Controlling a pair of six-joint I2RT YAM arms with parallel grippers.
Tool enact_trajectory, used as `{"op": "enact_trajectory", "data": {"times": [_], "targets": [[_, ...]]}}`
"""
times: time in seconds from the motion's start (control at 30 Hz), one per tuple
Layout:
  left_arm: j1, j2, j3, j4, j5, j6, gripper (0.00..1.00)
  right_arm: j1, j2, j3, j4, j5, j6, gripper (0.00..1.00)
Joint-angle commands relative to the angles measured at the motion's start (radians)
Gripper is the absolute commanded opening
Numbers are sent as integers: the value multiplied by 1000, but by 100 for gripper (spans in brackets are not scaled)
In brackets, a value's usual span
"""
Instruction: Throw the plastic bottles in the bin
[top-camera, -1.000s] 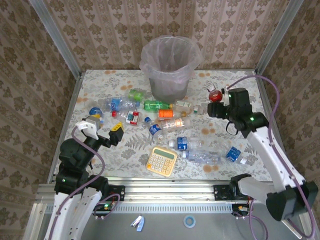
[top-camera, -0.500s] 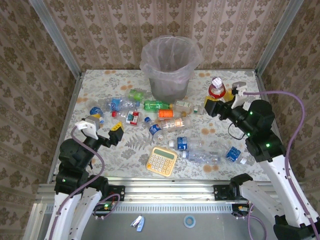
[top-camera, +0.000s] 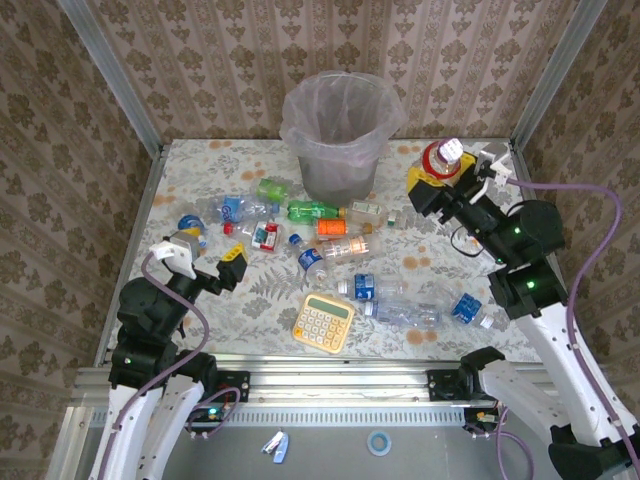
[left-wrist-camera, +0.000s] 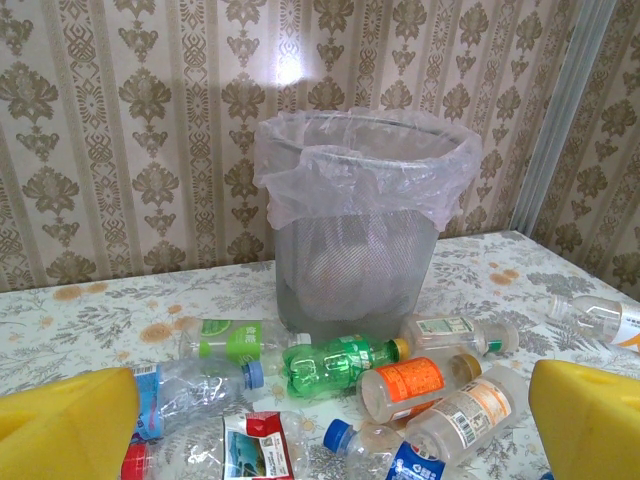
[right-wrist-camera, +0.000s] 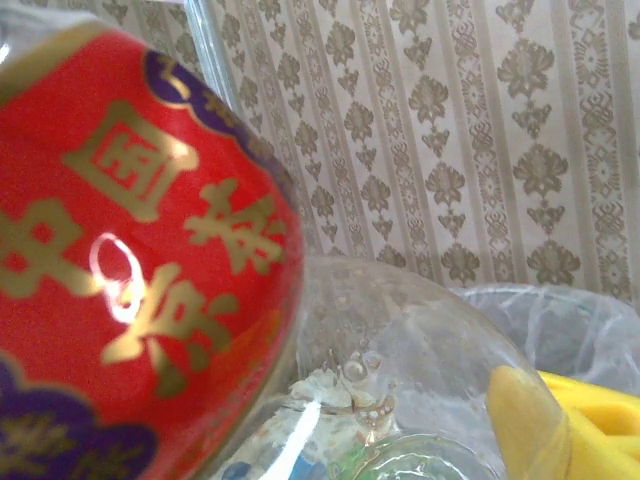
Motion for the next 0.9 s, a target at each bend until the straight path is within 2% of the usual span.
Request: {"op": "enact_trajectory", "data": {"times": [0.0, 0.17, 0.53, 0.87], "targets": [[6, 2, 7, 26, 10, -14, 100, 21, 50, 75, 129, -17, 17, 38], [6, 2, 7, 26, 9, -11, 100, 58, 114, 102, 236, 11, -20, 36], [7, 2, 7, 25, 11, -10, 100, 139, 250, 204, 352, 56, -172, 34], [7, 2, 7, 23, 7, -10, 100, 175, 345, 266, 545, 35, -300, 32]]}}
